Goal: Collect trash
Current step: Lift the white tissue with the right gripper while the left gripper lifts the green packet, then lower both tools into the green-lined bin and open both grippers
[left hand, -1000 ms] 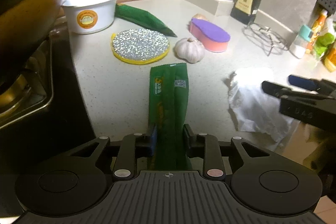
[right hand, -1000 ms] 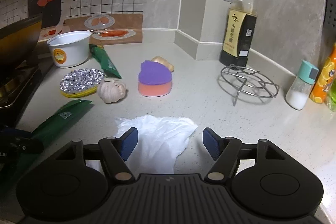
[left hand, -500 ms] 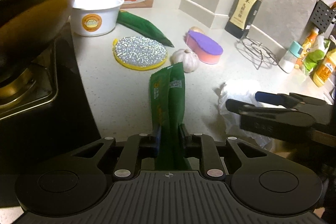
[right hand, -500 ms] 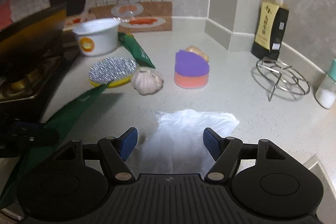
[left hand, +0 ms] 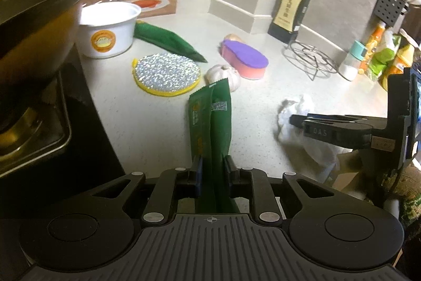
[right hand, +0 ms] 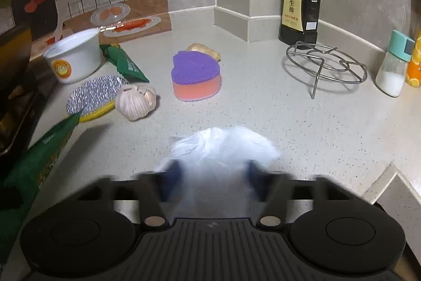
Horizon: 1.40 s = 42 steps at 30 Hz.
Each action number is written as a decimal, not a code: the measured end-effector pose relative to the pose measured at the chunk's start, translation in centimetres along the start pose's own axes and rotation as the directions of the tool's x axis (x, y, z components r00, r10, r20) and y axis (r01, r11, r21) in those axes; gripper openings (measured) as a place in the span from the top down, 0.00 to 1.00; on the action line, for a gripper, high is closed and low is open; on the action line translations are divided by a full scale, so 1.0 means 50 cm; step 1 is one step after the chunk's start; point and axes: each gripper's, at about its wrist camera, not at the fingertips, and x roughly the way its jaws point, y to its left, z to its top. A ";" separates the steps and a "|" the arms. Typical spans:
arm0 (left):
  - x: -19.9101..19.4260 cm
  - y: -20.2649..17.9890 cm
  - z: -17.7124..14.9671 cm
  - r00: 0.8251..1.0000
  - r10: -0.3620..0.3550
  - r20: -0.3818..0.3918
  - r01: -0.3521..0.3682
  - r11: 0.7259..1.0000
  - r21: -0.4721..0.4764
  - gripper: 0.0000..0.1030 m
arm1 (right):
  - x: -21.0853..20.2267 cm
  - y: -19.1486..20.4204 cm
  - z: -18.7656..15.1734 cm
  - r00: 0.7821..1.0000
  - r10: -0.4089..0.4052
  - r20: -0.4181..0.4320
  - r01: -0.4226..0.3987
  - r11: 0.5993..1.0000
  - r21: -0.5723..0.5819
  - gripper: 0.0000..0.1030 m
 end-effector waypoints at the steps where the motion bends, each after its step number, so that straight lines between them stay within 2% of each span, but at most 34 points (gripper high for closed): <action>1: 0.001 -0.002 0.003 1.000 -0.010 -0.001 0.010 1.000 0.010 0.80 | -0.004 0.002 -0.001 1.000 -0.001 -0.002 0.001 1.000 -0.001 0.83; 2: 0.003 -0.005 0.005 1.000 -0.022 -0.002 0.022 1.000 0.020 0.80 | -0.009 0.003 -0.001 1.000 0.014 -0.010 -0.014 1.000 0.011 0.92; 5: 0.007 -0.019 0.013 0.998 -0.071 -0.003 0.071 0.996 0.048 0.80 | -0.049 -0.006 -0.003 0.998 0.055 0.010 -0.055 0.996 0.074 0.92; 8: 0.010 -0.045 0.021 0.989 -0.146 -0.006 0.146 0.987 0.071 0.80 | -0.123 -0.031 0.000 0.995 0.058 0.081 -0.069 0.988 0.140 0.92; 11: 0.010 -0.084 0.022 0.969 -0.245 -0.016 0.246 0.964 0.103 0.81 | -0.208 -0.070 -0.006 0.989 0.022 0.144 -0.052 0.976 0.212 0.92; 13: 0.014 -0.116 0.019 0.948 -0.316 -0.033 0.318 0.940 0.123 0.81 | -0.263 -0.099 -0.024 0.985 -0.042 0.167 -0.004 0.965 0.263 0.92; 16: 0.027 -0.169 0.005 0.905 -0.419 -0.080 0.426 0.893 0.144 0.81 | -0.328 -0.137 -0.074 0.978 -0.147 0.152 0.087 0.935 0.343 0.92; 18: 0.044 -0.206 -0.017 0.865 -0.481 -0.141 0.499 0.856 0.137 0.81 | -0.360 -0.155 -0.113 0.971 -0.211 0.115 0.152 0.909 0.387 0.92; 20: 0.069 -0.244 -0.047 0.800 -0.557 -0.223 0.586 0.805 0.090 0.81 | -0.384 -0.172 -0.166 0.960 -0.277 0.045 0.232 0.874 0.427 0.92; 21: 0.080 -0.263 -0.064 0.778 -0.575 -0.255 0.610 0.788 0.083 0.81 | -0.393 -0.179 -0.194 0.955 -0.297 0.005 0.265 0.859 0.438 0.92; 23: 0.107 -0.313 -0.106 0.762 -0.559 -0.327 0.615 0.783 0.096 0.81 | -0.403 -0.190 -0.251 0.945 -0.319 -0.070 0.316 0.840 0.441 0.92; 25: 0.140 -0.350 -0.148 0.737 -0.543 -0.403 0.621 0.779 0.086 0.81 | -0.409 -0.211 -0.309 0.936 -0.323 -0.141 0.351 0.822 0.449 0.92; 27: 0.194 -0.381 -0.197 0.723 -0.483 -0.494 0.582 0.811 0.059 0.81 | -0.410 -0.245 -0.366 0.937 -0.296 -0.188 0.350 0.802 0.484 0.92; 29: 0.256 -0.404 -0.243 0.712 -0.393 -0.583 0.504 0.863 0.033 0.81 | -0.396 -0.292 -0.416 0.943 -0.245 -0.225 0.330 0.775 0.539 0.92; 31: 0.319 -0.427 -0.291 0.680 -0.345 -0.647 0.449 0.894 -0.005 0.81 | -0.371 -0.336 -0.455 0.938 -0.204 -0.280 0.335 0.741 0.582 0.92; 33: 0.388 -0.444 -0.337 0.655 -0.304 -0.692 0.387 0.921 -0.038 0.81 | -0.354 -0.366 -0.486 0.940 -0.167 -0.299 0.319 0.741 0.591 0.92; 36: 0.501 -0.458 -0.409 0.631 -0.228 -0.741 0.249 0.965 -0.085 0.81 | -0.326 -0.398 -0.530 0.934 -0.111 -0.339 0.306 0.736 0.604 0.92; 39: 0.605 -0.442 -0.480 0.595 -0.220 -0.773 0.127 0.975 -0.180 0.80 | -0.296 -0.409 -0.574 0.927 -0.048 -0.372 0.282 0.745 0.605 0.93; 42: 0.681 -0.418 -0.540 0.569 -0.268 -0.778 0.061 0.957 -0.285 0.76 | -0.264 -0.413 -0.620 0.914 -0.014 -0.404 0.276 0.753 0.598 0.92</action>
